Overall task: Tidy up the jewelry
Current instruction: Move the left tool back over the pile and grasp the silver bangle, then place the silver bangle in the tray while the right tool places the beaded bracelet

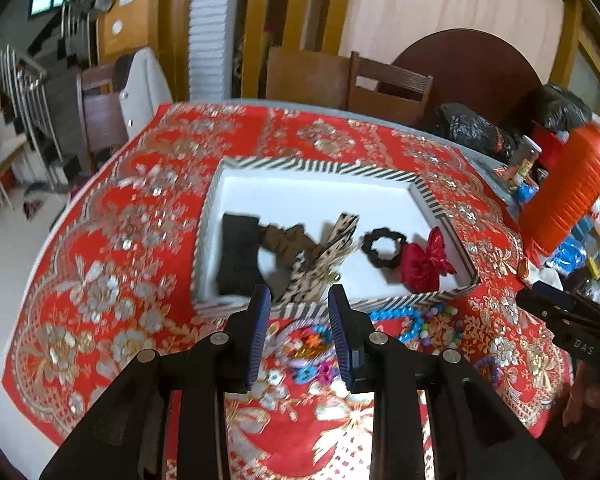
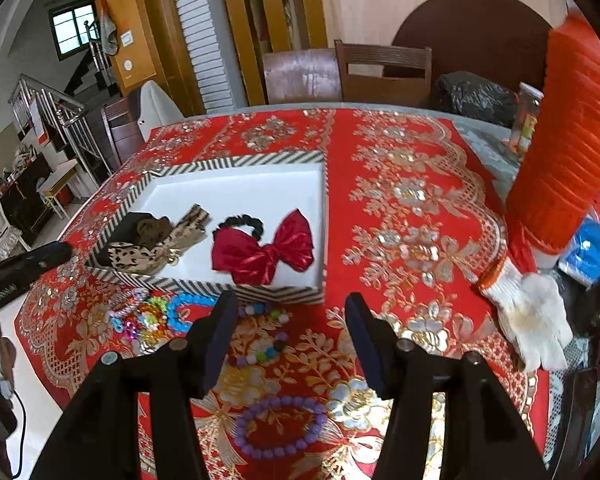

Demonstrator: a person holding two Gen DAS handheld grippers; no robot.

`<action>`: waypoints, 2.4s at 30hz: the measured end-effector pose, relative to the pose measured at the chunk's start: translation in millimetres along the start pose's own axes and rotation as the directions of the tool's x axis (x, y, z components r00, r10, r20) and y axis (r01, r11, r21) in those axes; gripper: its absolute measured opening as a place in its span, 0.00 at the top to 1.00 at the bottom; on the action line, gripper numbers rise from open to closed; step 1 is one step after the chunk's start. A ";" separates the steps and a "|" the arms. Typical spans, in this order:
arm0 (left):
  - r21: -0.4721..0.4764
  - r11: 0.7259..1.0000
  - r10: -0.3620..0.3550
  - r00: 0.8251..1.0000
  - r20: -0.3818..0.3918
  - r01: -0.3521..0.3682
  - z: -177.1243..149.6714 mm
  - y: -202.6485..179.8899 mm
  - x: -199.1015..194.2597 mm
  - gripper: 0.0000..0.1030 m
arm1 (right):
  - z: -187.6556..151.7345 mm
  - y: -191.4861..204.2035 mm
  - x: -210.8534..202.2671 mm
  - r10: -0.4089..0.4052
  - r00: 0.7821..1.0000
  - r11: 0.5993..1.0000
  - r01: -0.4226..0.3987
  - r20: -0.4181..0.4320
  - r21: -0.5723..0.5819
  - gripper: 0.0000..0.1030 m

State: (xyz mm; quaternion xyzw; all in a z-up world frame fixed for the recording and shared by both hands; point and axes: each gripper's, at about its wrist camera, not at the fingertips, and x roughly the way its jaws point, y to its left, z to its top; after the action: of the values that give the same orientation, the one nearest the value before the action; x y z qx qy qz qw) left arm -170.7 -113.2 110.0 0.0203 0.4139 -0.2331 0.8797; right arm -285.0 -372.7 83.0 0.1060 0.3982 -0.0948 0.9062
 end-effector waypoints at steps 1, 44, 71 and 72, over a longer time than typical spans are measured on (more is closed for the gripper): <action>-0.021 1.000 -0.011 1.000 -0.018 0.011 -1.7 7.1 0.5 0.80 | -1.0 -1.4 1.5 0.002 1.000 1.000 -0.002 -0.008 0.004 0.43; -0.170 0.979 -0.147 0.965 -0.217 0.110 -27.0 31.7 84.7 1.00 | -7.8 1.5 77.8 0.006 0.990 0.993 -0.024 -0.144 -0.119 0.91; -0.042 0.999 -0.029 0.998 -0.054 0.027 85.4 17.2 90.2 1.00 | 103.4 24.9 61.6 0.044 0.999 0.986 -0.044 -0.006 -0.159 0.91; -0.043 0.999 -0.024 0.998 -0.061 0.021 88.1 18.0 97.6 1.00 | 108.1 27.4 70.4 0.043 0.999 0.987 -0.045 -0.015 -0.156 0.91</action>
State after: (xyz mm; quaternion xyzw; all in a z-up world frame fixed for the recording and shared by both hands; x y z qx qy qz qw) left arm -46.1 -155.7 93.0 0.0042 0.4457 -0.2333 0.8642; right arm -155.4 -381.4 105.4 0.0438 0.4070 -0.0427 0.9114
